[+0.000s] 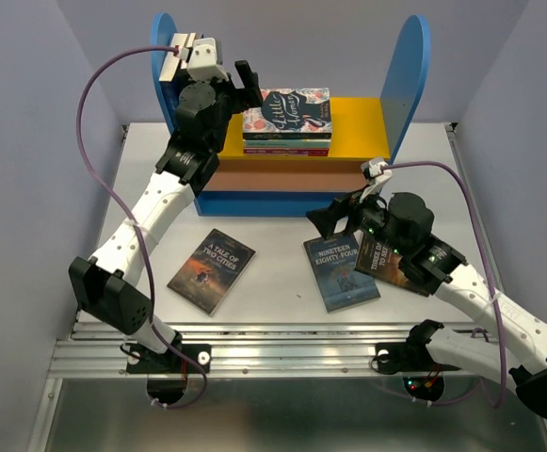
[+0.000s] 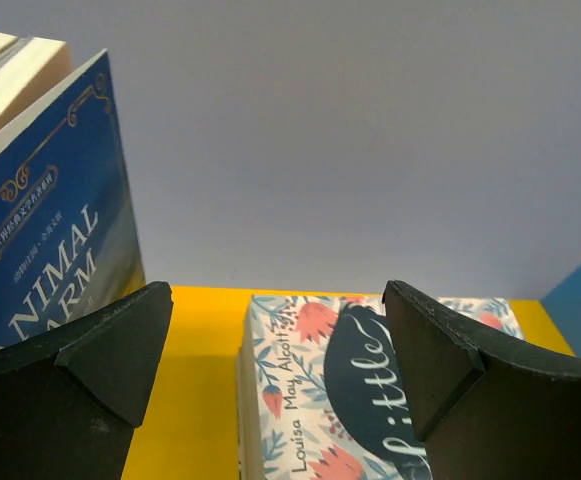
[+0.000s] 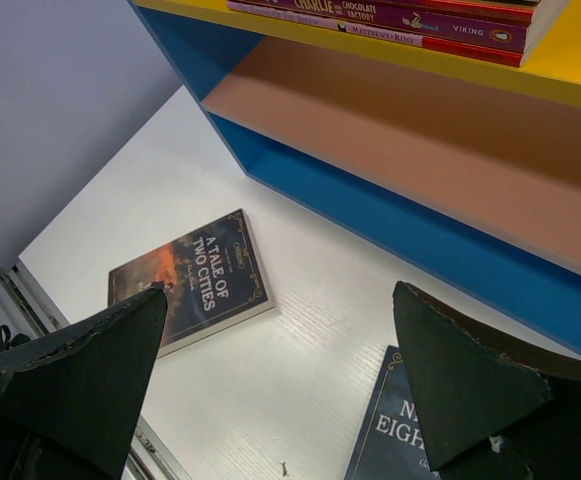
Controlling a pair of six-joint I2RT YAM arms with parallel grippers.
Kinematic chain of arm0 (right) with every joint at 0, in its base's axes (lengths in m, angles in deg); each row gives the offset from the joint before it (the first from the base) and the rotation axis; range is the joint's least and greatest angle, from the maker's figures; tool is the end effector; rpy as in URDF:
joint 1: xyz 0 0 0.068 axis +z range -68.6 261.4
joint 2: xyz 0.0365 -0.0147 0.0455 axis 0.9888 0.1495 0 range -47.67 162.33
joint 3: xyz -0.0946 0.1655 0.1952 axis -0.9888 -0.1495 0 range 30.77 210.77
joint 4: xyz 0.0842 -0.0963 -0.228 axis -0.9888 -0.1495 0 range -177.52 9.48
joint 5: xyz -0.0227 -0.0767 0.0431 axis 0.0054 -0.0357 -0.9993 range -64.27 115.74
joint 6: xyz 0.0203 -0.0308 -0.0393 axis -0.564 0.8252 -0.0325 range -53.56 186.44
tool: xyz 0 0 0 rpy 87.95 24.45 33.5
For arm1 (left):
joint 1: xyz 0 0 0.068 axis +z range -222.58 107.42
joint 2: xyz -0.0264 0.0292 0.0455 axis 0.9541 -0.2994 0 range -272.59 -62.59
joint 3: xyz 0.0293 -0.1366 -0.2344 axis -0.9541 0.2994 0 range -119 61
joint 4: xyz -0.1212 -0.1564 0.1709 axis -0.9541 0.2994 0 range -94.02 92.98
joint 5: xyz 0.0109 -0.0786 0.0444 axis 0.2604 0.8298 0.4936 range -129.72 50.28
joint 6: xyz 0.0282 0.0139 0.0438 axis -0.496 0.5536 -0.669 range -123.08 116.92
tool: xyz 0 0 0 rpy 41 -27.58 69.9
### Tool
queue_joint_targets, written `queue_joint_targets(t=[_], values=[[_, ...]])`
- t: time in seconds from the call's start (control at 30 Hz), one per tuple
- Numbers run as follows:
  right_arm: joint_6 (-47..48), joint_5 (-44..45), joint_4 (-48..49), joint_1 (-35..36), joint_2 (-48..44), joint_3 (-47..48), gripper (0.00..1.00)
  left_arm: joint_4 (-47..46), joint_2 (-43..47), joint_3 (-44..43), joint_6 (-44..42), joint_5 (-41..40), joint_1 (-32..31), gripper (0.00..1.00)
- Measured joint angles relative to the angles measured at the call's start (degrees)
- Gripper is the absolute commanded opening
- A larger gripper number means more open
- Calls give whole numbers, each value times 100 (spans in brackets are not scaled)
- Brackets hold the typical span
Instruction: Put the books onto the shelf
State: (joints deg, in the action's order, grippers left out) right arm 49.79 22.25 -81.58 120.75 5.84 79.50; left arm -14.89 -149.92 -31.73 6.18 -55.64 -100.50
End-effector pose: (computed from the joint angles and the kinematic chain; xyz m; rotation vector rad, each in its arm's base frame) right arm 0.1695 0.1418 0.3539 -0.3880 1.6903 0.7813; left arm 0.3137 -0.1552 0.4903 -0.0282 1.3068 -0.3762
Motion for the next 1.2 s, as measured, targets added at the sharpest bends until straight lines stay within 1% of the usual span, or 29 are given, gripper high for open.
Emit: queue_joint_targets(t=[0.23,0.33,0.53,0.77,1.2], values=[[7,76,-2,0,76,0,100,520,-800,-1064,9,-807,31,99],[22,120,-4,0,96,0,100,769,-1080,-1322,50,-1005,68,99],[26,166,-4,0,101,0,100,1141,-1263,-1379,160,-1436,81,99],[26,201,-4,0,101,0,100,1322,-1268,-1425,192,-1882,24,99],[26,221,-4,0,101,0,100,1451,-1316,-1543,275,-1884,4,99]])
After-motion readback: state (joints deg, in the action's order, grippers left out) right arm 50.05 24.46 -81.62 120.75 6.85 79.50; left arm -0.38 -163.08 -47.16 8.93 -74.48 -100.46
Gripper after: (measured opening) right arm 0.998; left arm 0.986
